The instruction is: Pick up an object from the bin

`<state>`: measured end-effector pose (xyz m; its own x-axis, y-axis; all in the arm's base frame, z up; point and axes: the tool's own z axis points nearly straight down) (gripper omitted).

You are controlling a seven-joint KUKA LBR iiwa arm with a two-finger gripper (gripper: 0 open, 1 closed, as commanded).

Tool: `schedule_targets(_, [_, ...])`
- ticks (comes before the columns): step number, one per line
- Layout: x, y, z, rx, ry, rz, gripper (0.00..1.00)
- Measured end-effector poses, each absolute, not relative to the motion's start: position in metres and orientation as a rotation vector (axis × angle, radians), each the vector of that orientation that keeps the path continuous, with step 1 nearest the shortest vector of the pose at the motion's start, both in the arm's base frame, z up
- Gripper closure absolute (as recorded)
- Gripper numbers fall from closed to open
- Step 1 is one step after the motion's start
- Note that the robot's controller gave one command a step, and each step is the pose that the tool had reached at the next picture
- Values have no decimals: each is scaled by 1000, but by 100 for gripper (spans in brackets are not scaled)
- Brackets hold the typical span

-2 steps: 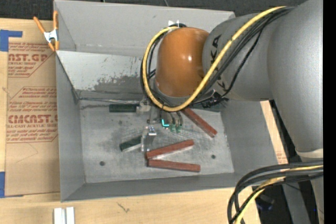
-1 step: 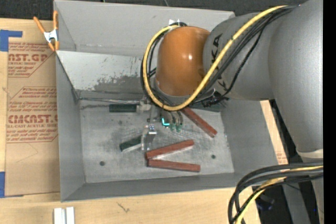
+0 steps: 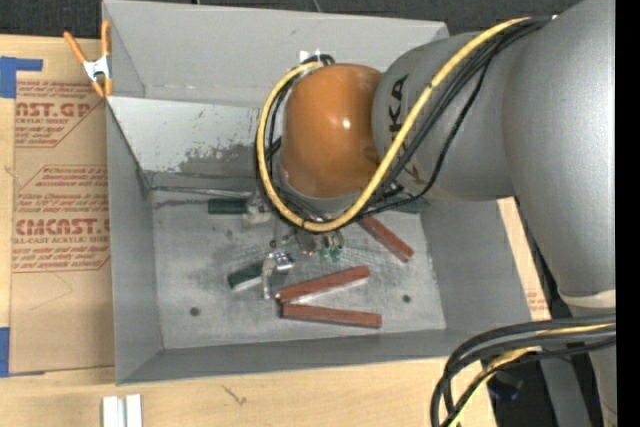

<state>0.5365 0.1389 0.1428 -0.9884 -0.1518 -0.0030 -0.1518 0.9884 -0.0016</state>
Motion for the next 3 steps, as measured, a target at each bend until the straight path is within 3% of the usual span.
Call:
schedule_targets(1, [548, 78, 79, -204, 3114, 18, 100])
schedule_targets(2, [548, 78, 78, -203, 3114, 18, 100])
schedule_targets(3, [544, 70, 171, -210, 3135, 1, 100])
